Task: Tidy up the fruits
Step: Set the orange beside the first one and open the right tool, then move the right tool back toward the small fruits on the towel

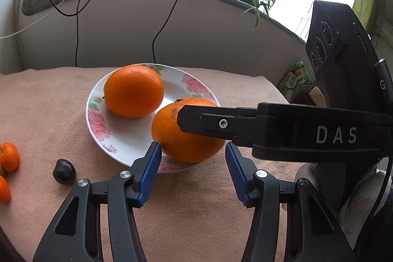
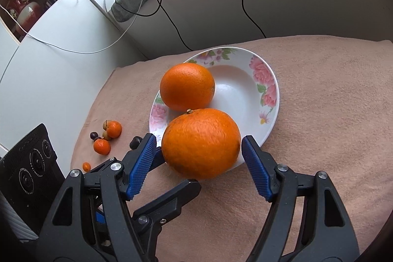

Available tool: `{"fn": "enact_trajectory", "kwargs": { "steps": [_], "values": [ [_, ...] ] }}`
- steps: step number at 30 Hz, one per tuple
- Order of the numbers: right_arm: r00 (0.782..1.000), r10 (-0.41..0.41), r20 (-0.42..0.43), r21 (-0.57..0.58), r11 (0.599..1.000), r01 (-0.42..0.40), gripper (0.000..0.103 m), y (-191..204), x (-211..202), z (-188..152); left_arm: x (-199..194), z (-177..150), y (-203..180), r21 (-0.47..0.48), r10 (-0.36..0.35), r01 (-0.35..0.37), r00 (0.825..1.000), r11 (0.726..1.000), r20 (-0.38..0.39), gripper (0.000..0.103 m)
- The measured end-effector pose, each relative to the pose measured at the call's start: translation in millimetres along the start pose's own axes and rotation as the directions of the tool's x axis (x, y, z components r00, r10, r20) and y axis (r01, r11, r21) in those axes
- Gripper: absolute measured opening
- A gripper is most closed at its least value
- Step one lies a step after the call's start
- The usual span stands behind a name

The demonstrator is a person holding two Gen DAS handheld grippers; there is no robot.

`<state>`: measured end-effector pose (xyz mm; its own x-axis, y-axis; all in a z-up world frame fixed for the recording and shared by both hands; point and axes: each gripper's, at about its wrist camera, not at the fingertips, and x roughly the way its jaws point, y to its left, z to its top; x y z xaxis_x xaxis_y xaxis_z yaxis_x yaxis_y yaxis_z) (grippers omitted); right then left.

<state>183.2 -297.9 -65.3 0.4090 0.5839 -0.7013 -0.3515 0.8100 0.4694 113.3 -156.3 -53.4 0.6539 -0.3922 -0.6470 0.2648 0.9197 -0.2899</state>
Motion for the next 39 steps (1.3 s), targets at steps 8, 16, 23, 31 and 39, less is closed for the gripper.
{"fn": "enact_trajectory", "kwargs": {
  "steps": [8, 16, 23, 31, 39],
  "values": [
    [0.998, -0.007, 0.057, 0.034, 0.999, 0.005, 0.076, -10, -19, 1, -10, 3, 7, -0.009, 0.004, -0.004, 1.0, 1.0, 0.017, 0.053],
    [0.994, -0.03, 0.106, 0.035, 0.999, 0.026, 0.077, -7, -30, -8, -22, 1, 18, -0.01, 0.028, -0.027, 1.0, 1.0, 0.015, 0.054],
    [0.984, -0.065, 0.167, 0.012, 0.998, 0.064, 0.086, 3, -42, -14, -38, -3, 26, -0.002, 0.066, -0.066, 0.997, 0.998, 0.038, 0.071],
    [0.971, -0.111, 0.213, -0.032, 0.992, 0.121, 0.086, 22, -48, -28, -54, -5, 33, 0.008, 0.08, -0.081, 0.993, 0.997, 0.082, 0.077],
    [0.961, -0.098, 0.26, -0.059, 0.991, 0.117, 0.086, 39, -52, -44, -68, -9, 45, -0.005, 0.124, -0.124, 0.987, 0.992, 0.099, 0.077]
  ]
}}
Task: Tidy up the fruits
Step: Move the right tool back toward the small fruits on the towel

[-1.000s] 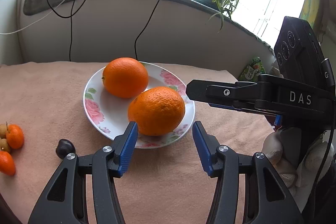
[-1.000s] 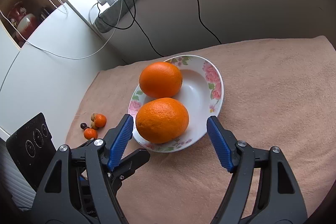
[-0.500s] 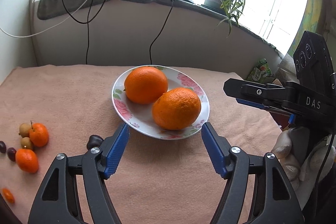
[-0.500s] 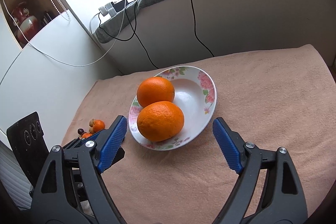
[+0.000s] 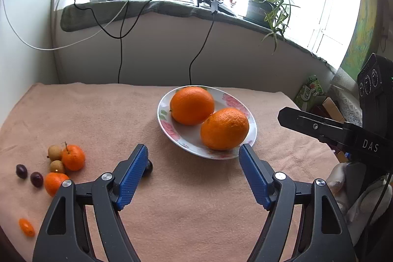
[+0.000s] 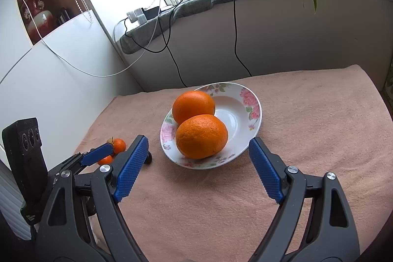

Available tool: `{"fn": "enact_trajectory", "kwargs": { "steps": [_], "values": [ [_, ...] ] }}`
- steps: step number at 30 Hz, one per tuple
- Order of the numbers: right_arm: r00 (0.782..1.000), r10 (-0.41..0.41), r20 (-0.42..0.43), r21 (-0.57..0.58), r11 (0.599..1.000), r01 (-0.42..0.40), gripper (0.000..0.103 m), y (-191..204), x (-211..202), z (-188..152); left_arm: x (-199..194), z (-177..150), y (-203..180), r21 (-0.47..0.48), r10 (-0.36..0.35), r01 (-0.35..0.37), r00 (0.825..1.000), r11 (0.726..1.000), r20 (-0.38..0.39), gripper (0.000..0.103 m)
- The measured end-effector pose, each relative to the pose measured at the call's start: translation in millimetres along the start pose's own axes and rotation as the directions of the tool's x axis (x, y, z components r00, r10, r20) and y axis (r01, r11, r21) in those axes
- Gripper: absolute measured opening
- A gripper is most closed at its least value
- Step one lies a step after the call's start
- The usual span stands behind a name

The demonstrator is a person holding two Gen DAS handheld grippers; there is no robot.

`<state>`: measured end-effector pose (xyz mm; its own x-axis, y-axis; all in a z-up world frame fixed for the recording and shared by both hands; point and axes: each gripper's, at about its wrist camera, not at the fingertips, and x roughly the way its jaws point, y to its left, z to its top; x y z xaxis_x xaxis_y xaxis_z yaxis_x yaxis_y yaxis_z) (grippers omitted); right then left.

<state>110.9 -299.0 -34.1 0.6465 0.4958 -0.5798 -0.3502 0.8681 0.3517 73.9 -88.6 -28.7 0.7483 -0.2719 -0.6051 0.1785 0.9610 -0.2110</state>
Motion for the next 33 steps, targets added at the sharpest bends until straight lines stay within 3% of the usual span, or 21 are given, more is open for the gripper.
{"fn": "enact_trajectory", "kwargs": {
  "steps": [8, 14, 22, 28, 33],
  "values": [
    [0.999, -0.035, -0.018, -0.11, 0.993, 0.033, 0.086, 35, 1, -13, -23, -19, 38, -0.041, 0.069, -0.069, 0.998, 0.997, 0.001, 0.077],
    [0.998, 0.035, -0.061, -0.135, 0.99, -0.043, 0.086, 55, 14, -22, -48, -39, 82, -0.099, 0.159, -0.159, 0.987, 0.982, -0.007, 0.077],
    [0.991, 0.042, -0.13, -0.228, 0.971, -0.071, 0.086, 92, 46, -35, -75, -65, 127, -0.189, 0.248, -0.247, 0.969, 0.95, -0.022, 0.076],
    [0.983, 0.043, -0.179, -0.265, 0.96, -0.091, 0.076, 111, 71, -40, -87, -82, 149, -0.242, 0.271, -0.272, 0.962, 0.931, -0.04, 0.07],
    [0.976, 0.017, -0.216, -0.284, 0.956, -0.079, 0.059, 121, 96, -45, -86, -92, 163, -0.278, 0.282, -0.289, 0.957, 0.916, -0.065, 0.064]
  ]
}}
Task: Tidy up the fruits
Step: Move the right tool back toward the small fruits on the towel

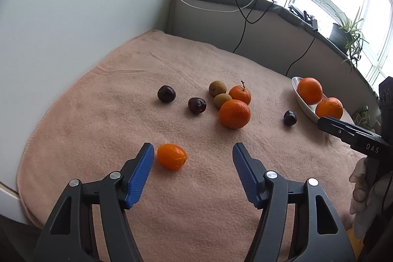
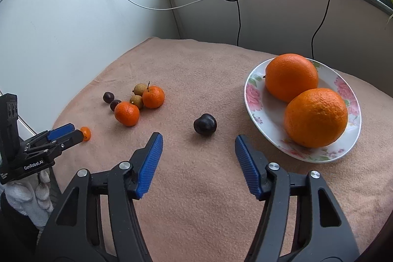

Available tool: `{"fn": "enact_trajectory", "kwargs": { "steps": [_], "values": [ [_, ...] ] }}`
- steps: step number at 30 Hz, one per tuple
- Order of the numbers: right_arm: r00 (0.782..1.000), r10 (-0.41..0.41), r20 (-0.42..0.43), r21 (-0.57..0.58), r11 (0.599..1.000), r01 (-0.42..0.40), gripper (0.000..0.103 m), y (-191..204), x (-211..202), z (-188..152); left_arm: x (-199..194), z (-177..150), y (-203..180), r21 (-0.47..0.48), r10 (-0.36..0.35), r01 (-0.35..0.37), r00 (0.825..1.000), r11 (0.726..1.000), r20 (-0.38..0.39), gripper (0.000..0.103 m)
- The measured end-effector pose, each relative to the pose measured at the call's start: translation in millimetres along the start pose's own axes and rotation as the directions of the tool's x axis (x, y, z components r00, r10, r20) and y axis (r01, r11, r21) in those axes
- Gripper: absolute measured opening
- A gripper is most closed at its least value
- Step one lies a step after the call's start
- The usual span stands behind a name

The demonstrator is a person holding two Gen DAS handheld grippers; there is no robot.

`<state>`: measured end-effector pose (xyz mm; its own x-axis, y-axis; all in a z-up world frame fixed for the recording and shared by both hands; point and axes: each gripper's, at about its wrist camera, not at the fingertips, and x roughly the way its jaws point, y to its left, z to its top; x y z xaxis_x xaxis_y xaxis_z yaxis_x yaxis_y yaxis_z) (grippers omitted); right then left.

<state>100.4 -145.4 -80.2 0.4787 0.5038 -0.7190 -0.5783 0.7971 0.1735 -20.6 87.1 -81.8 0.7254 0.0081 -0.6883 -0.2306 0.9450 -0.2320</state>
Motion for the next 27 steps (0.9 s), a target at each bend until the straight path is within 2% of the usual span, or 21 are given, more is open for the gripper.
{"fn": "enact_trajectory", "kwargs": {
  "steps": [3, 5, 13, 27],
  "values": [
    [0.999, -0.028, -0.015, -0.011, 1.0, 0.028, 0.053, 4, 12, 0, 4, -1, 9, -0.021, 0.002, -0.002, 1.0, 1.0, -0.01, 0.058],
    [0.999, -0.041, -0.025, -0.01, 0.999, 0.04, 0.048, 3, 18, 1, 5, -1, 13, -0.031, -0.002, 0.002, 1.0, 1.0, -0.012, 0.057],
    [0.997, -0.065, -0.05, 0.003, 0.998, 0.065, 0.042, 0, 37, 6, 12, -3, 17, -0.036, -0.013, 0.012, 1.0, 0.999, -0.027, 0.051],
    [0.989, -0.124, -0.077, -0.052, 0.991, 0.12, 0.04, 9, 65, 16, 20, -2, 22, -0.031, -0.01, 0.009, 0.999, 0.999, -0.041, 0.039]
  ]
}}
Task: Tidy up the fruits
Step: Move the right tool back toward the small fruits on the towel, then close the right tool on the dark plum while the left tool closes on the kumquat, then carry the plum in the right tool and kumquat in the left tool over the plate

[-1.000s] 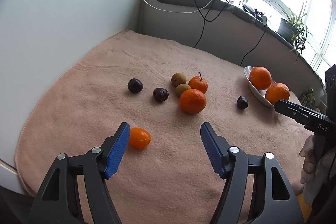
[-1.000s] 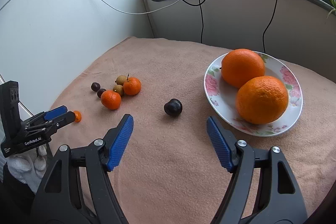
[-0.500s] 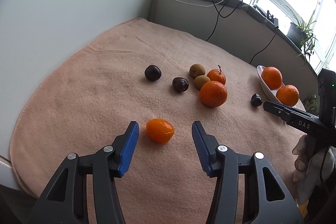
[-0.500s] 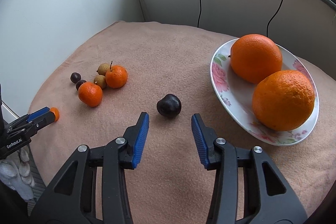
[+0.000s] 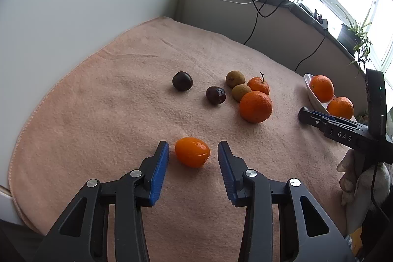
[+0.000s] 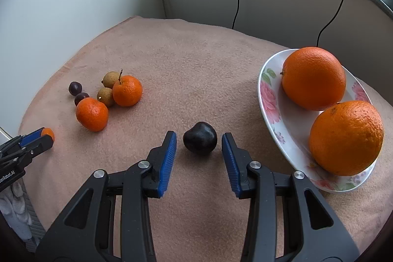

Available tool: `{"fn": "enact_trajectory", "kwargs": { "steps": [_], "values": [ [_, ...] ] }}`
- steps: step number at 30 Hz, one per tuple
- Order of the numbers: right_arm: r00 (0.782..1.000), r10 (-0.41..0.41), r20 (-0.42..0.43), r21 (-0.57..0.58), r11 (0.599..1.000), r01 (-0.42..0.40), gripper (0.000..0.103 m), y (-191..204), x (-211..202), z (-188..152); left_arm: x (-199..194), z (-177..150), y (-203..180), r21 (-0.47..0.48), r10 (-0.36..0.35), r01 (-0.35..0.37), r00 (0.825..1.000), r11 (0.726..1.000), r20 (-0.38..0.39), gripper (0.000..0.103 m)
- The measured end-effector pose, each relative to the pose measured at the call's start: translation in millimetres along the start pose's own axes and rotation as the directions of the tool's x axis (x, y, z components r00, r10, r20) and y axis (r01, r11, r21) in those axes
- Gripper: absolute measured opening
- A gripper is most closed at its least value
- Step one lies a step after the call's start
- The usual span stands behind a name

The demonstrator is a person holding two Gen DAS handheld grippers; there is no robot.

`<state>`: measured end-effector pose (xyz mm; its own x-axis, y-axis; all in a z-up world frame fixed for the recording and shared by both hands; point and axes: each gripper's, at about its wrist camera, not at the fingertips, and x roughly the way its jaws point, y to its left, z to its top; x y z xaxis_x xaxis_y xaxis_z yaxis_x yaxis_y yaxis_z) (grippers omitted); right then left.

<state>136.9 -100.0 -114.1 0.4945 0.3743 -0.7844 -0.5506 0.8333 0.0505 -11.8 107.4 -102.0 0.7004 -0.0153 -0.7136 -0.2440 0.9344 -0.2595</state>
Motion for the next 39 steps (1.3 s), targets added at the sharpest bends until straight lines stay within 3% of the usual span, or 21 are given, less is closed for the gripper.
{"fn": "enact_trajectory", "kwargs": {
  "steps": [8, 20, 28, 39],
  "values": [
    [1.0, -0.019, -0.006, -0.015, 1.0, 0.018, 0.03, 1, 6, 0, 1, -2, 3, 0.01, 0.003, -0.003, 1.0, 1.0, 0.002, 0.027],
    [0.999, 0.005, 0.039, -0.006, 1.0, -0.005, 0.029, 2, -10, -4, -9, 0, -2, 0.004, -0.018, 0.018, 1.0, 1.0, 0.023, 0.027],
    [0.994, 0.028, 0.103, 0.033, 0.999, -0.031, 0.029, -9, -47, -8, -17, 8, -21, 0.017, -0.077, 0.076, 0.996, 0.997, 0.042, 0.027],
    [0.981, -0.034, 0.19, 0.089, 0.996, 0.017, 0.029, -47, -103, -20, -9, 22, -80, 0.112, -0.204, 0.199, 0.979, 0.973, 0.028, 0.027]
  ]
}}
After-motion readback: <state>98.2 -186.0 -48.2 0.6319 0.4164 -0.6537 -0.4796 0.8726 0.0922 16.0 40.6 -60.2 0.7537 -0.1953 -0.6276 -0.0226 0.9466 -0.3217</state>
